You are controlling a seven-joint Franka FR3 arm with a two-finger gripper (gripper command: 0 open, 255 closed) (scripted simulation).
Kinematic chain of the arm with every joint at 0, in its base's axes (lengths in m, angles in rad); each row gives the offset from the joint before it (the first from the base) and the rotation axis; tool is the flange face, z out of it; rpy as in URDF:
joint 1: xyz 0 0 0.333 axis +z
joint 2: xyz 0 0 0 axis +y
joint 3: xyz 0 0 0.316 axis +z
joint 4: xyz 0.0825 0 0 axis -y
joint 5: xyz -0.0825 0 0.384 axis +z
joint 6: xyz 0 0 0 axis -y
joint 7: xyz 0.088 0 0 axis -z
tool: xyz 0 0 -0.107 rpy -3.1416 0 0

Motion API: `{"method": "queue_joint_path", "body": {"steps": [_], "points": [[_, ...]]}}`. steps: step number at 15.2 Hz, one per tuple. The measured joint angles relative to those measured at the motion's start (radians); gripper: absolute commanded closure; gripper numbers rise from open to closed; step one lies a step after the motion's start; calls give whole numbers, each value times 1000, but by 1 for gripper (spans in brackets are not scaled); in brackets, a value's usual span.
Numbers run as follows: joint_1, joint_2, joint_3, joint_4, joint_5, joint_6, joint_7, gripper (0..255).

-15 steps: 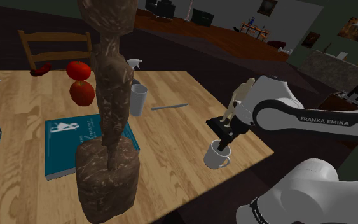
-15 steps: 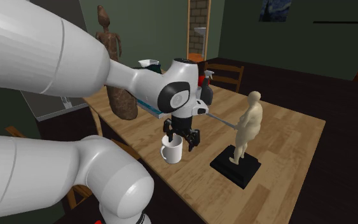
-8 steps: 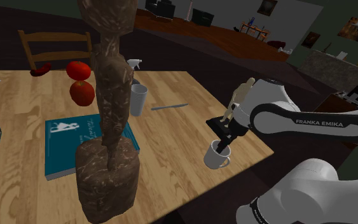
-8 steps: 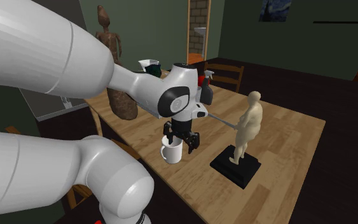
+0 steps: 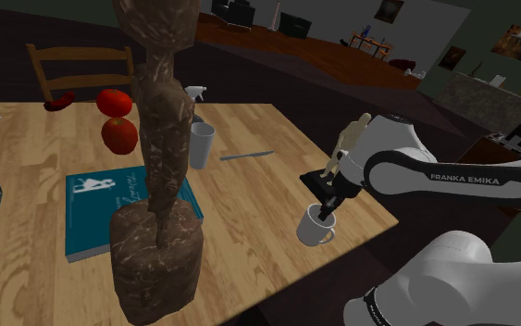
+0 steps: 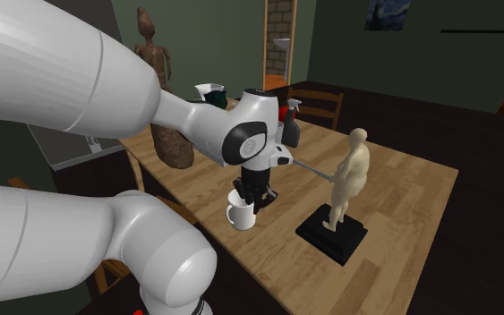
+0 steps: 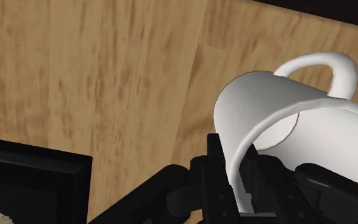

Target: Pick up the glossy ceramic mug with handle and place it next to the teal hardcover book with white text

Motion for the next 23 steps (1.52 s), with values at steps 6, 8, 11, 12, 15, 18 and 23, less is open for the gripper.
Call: {"method": "queue_joint_path", "body": {"steps": [6,8,11,12,15,18,23], "points": [[0,-16,1,11,-1,-26,2,255],[-1,-32,1,28,-1,-58,3,255],[-2,-51,2,58,-2,-107,6,255],[-2,-59,2,67,-2,-125,7,255],[-3,-76,2,101,-4,-176,7,255],[-2,-84,4,137,-4,-219,11,255],[-3,-96,3,193,-4,-296,16,255]]}}
